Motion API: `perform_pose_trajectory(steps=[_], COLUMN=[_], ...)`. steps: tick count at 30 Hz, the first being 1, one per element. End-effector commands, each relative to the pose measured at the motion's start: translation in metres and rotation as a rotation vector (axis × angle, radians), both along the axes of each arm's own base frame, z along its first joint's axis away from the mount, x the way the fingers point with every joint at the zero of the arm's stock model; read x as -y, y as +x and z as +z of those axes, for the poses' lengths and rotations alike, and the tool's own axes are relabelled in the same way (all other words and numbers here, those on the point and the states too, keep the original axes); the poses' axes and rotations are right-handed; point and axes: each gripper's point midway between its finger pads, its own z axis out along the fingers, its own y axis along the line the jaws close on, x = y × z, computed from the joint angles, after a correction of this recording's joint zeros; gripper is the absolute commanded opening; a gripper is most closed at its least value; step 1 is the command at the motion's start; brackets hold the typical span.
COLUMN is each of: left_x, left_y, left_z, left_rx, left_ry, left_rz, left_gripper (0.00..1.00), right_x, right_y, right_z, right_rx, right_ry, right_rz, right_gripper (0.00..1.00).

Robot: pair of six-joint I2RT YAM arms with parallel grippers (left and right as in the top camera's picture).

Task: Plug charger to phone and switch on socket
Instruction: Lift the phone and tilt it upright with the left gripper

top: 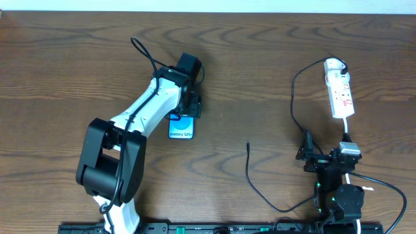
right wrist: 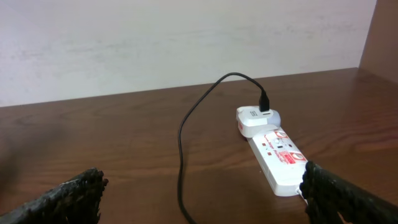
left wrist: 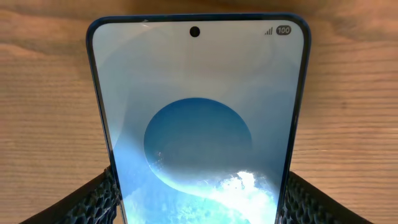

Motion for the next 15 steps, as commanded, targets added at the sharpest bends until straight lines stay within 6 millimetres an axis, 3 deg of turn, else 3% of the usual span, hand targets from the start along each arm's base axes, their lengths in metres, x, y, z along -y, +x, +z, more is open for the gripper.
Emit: perform_pose_trajectory(steps=[1, 15], left_x=[0.007, 0.027], left_y=[0.009, 0.006], left_z=[0.025, 0.045], left_rx=[0.040, -0.085], left_ry=[-0.074, -0.495], left_rz=[0.005, 0.058], left_gripper=[0.07, 0.07], right_x=[-0.001, -0.001], right_y=[0.000, 0.000], right_z=[0.000, 0.000], right_rx=[0.003, 0.003], right_ry=[-0.013, -0.013], right_rz=[0.007, 0.007], right_gripper=[0.99, 0.99])
